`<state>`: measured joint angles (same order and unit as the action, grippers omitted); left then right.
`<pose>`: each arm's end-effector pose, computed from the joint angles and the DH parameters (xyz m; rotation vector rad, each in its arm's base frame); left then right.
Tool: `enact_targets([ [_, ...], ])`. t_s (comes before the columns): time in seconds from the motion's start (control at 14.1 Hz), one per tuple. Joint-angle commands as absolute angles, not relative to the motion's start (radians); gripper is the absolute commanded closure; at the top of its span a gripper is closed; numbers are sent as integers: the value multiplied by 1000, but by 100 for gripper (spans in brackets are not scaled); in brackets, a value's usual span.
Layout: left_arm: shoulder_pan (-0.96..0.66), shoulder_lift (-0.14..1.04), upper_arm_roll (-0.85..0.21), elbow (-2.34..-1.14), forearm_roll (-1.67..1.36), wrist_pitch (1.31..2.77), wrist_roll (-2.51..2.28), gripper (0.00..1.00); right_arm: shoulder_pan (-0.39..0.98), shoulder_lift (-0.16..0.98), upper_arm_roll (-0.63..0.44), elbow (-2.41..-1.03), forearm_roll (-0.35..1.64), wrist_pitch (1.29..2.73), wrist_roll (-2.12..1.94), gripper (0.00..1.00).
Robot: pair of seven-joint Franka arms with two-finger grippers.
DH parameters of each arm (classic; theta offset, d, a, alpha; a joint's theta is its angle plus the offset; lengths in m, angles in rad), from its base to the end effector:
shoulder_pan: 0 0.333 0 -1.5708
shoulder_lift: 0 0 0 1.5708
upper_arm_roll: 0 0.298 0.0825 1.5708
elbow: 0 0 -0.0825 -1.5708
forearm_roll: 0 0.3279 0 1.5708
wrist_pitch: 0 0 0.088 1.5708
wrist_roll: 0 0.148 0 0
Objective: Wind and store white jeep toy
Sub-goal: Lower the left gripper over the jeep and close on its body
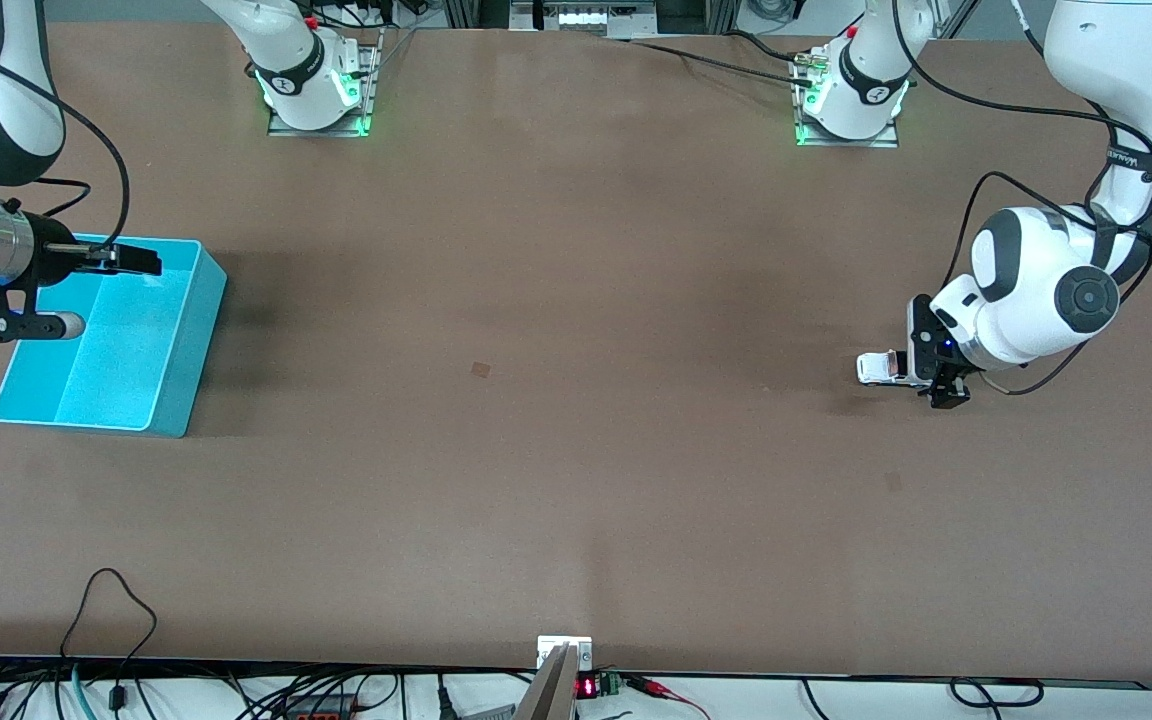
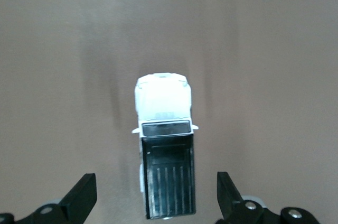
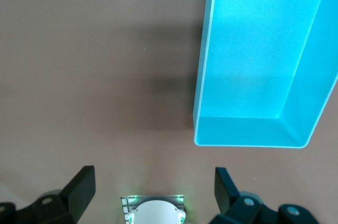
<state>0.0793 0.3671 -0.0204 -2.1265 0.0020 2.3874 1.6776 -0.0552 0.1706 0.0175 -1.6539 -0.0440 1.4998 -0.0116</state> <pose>0.5186 0.0305 0.2134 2.1073 -2.2120 -0.0977 0.5056 -0.0263 0.4420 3.0675 -0.0334 -0.5038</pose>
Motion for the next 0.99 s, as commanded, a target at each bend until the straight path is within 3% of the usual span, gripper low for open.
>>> enact_targets([
  [0.0,110,367,-28,-2164,15,2427,1707,0,-61,166,29,-1657,-55,1488,-2,0],
  [0.92,114,370,-51,-2226,15,2536,1709,0,-66,176,29,-1655,-55,1486,-17,0],
])
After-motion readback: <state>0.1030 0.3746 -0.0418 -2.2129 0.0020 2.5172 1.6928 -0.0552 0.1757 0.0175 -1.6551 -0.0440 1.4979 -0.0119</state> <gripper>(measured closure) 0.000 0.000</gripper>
